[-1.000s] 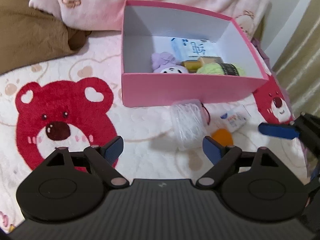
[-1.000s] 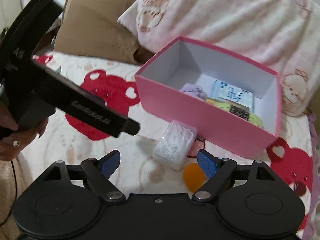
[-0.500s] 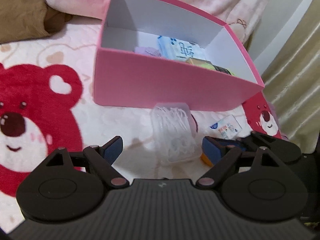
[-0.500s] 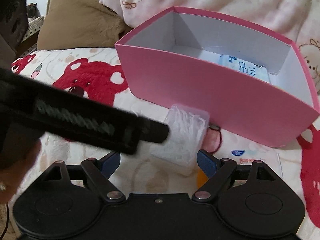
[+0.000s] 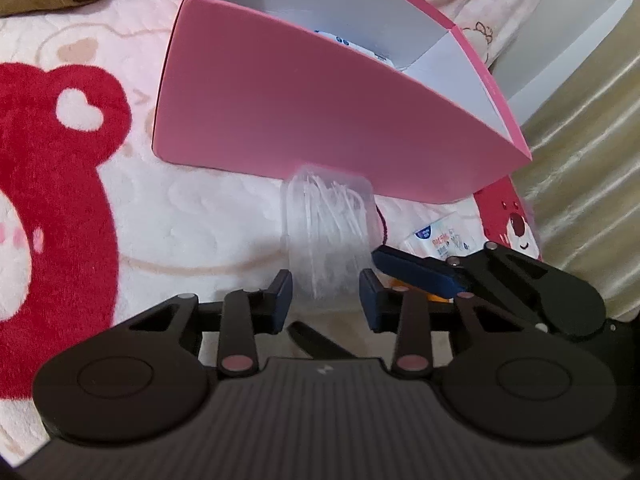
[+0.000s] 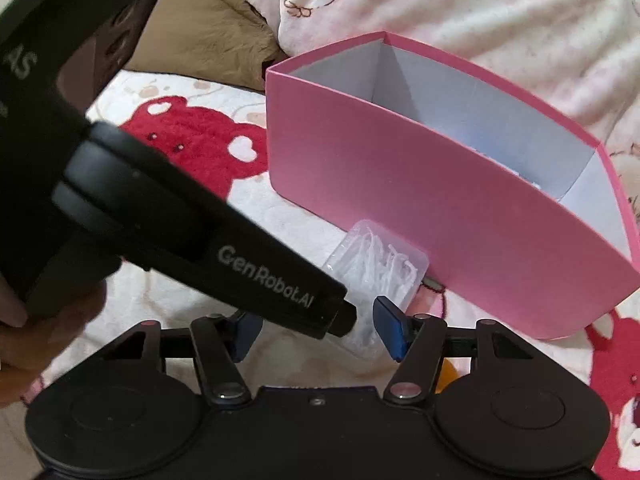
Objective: Organize objects
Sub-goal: 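Lower the left gripper around the clear container and close on it, then lift the clear container and carry it into the pink box, then open the left gripper to release the container in the box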
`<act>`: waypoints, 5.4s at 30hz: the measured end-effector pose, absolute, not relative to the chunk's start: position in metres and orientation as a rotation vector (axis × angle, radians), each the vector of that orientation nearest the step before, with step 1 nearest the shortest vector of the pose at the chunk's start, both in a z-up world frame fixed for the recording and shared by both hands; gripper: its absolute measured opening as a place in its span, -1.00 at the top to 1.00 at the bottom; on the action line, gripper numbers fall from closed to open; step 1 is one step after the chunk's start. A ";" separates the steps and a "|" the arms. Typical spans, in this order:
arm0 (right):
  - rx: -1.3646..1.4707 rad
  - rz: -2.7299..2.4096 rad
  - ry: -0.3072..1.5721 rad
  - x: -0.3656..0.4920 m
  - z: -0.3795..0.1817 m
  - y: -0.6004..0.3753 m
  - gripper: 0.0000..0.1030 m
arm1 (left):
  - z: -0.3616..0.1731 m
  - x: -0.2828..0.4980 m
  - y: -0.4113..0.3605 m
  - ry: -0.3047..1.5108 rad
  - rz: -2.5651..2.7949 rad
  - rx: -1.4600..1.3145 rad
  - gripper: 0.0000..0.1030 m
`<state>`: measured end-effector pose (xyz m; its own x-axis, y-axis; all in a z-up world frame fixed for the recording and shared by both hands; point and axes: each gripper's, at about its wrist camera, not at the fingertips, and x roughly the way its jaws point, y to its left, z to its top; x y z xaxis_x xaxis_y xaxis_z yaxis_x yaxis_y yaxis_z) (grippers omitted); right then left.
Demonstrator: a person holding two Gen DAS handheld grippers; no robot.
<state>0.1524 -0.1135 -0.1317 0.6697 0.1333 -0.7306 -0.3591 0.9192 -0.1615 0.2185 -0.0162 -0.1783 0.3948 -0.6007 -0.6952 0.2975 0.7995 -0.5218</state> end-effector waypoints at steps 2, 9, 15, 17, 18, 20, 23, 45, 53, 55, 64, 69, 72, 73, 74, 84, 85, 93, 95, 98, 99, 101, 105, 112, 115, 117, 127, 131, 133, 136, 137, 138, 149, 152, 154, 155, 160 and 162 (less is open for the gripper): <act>-0.327 0.246 0.792 0.152 -0.134 -0.113 -0.37 | -0.177 0.218 -0.015 0.996 -0.562 -0.329 0.33; -0.267 0.243 0.809 0.161 -0.148 -0.120 -0.51 | -0.186 0.226 -0.004 0.988 -0.548 -0.421 0.33; -0.342 0.242 0.765 0.156 -0.152 -0.112 -0.40 | -0.188 0.222 -0.004 1.049 -0.561 -0.481 0.31; -0.357 0.281 0.763 0.151 -0.149 -0.110 -0.39 | -0.186 0.215 0.001 1.082 -0.560 -0.488 0.27; -0.370 0.308 0.760 0.146 -0.148 -0.110 -0.39 | -0.184 0.212 0.004 1.106 -0.557 -0.501 0.24; -0.411 0.376 0.747 0.130 -0.145 -0.107 -0.39 | -0.182 0.200 0.010 1.153 -0.562 -0.513 0.21; -0.487 0.467 0.753 0.110 -0.144 -0.101 -0.39 | -0.180 0.184 0.013 1.224 -0.542 -0.496 0.21; -0.029 0.296 0.949 0.093 -0.139 -0.134 -0.11 | -0.180 0.211 0.009 1.032 -0.448 -0.388 0.06; -0.059 0.236 0.874 0.087 -0.131 -0.131 -0.43 | -0.188 0.195 0.006 1.278 -0.561 -0.502 -0.02; -0.043 0.254 0.863 0.084 -0.126 -0.133 -0.50 | -0.190 0.187 0.005 1.294 -0.557 -0.506 -0.03; -0.068 0.261 0.906 0.091 -0.147 -0.121 -0.82 | -0.184 0.183 0.007 1.159 -0.434 -0.429 -0.05; -0.019 0.228 0.919 0.094 -0.150 -0.121 -0.85 | -0.190 0.190 0.009 1.192 -0.467 -0.479 -0.02; 0.033 0.221 0.952 0.097 -0.150 -0.126 -0.85 | -0.190 0.188 0.005 1.201 -0.488 -0.484 0.09; 0.037 0.215 0.953 0.098 -0.151 -0.127 -0.85 | -0.189 0.187 0.003 1.199 -0.490 -0.472 0.09; 0.039 0.205 0.956 0.099 -0.152 -0.128 -0.85 | -0.188 0.187 0.002 1.203 -0.496 -0.465 0.09; 0.075 0.184 0.946 0.098 -0.151 -0.131 -0.84 | -0.174 0.167 -0.010 1.196 -0.496 -0.400 0.08; 0.072 0.186 0.940 0.095 -0.147 -0.130 -0.84 | -0.168 0.162 -0.011 1.181 -0.496 -0.385 0.07; 0.046 0.194 0.826 0.076 -0.093 -0.130 -0.84 | -0.105 0.134 -0.003 1.029 -0.532 -0.349 0.07; 0.031 0.222 0.827 0.077 -0.076 -0.129 -0.84 | -0.090 0.131 0.002 1.008 -0.535 -0.353 0.07; -0.028 0.263 0.800 0.083 -0.048 -0.128 -0.85 | -0.065 0.134 0.009 0.973 -0.543 -0.392 0.06; -0.048 0.277 0.791 0.087 -0.037 -0.129 -0.85 | -0.057 0.137 0.009 0.964 -0.548 -0.392 0.07; -0.057 0.301 0.770 0.094 -0.019 -0.132 -0.85 | -0.039 0.145 0.008 0.937 -0.549 -0.384 0.07; -0.049 0.333 0.724 0.114 0.017 -0.144 -0.85 | -0.009 0.165 0.003 0.892 -0.547 -0.370 0.09; -0.036 0.361 0.685 0.175 0.052 -0.170 -0.81 | 0.029 0.232 -0.015 0.841 -0.545 -0.325 0.07; 0.005 0.341 0.713 0.211 0.053 -0.186 -0.69 | 0.036 0.266 -0.023 0.841 -0.531 -0.313 0.08; 0.025 0.331 0.738 0.234 0.048 -0.194 -0.59 | 0.033 0.287 -0.029 0.858 -0.516 -0.308 0.08; 0.242 0.314 0.873 0.325 -0.039 -0.216 -0.31 | -0.029 0.370 -0.046 0.986 -0.353 -0.244 0.04; 0.283 0.346 0.910 0.345 -0.072 -0.217 -0.31 | -0.048 0.379 -0.050 1.002 -0.301 -0.220 0.06; 0.298 0.357 0.918 0.348 -0.081 -0.216 -0.31 | -0.052 0.379 -0.056 0.999 -0.296 -0.159 0.06; 0.271 0.355 0.948 0.356 -0.090 -0.207 -0.29 | -0.061 0.385 -0.063 1.020 -0.271 -0.108 0.07; 0.272 0.353 0.970 0.358 -0.093 -0.208 -0.29 | -0.064 0.388 -0.065 1.023 -0.264 -0.101 0.08; 0.282 0.345 0.992 0.363 -0.097 -0.207 -0.29 | -0.068 0.392 -0.067 1.028 -0.262 -0.100 0.09; 0.281 0.263 1.076 0.388 -0.119 -0.204 -0.22 | -0.093 0.408 -0.072 1.056 -0.202 -0.154 0.11; 0.271 0.248 1.086 0.388 -0.122 -0.202 -0.18 | -0.091 0.405 -0.072 1.037 -0.204 -0.167 0.06; 0.273 0.239 1.079 0.388 -0.122 -0.200 -0.18 | -0.085 0.401 -0.071 1.017 -0.219 -0.181 -0.05; 0.286 0.237 1.080 0.388 -0.121 -0.199 -0.19 | -0.081 0.399 -0.070 0.998 -0.220 -0.177 -0.13; 0.291 0.226 1.048 0.387 -0.120 -0.190 -0.07 | -0.060 0.386 -0.070 0.930 -0.233 -0.109 -0.24; 0.308 0.208 1.050 0.387 -0.120 -0.189 0.03 | -0.057 0.383 -0.066 0.936 -0.234 -0.119 -0.24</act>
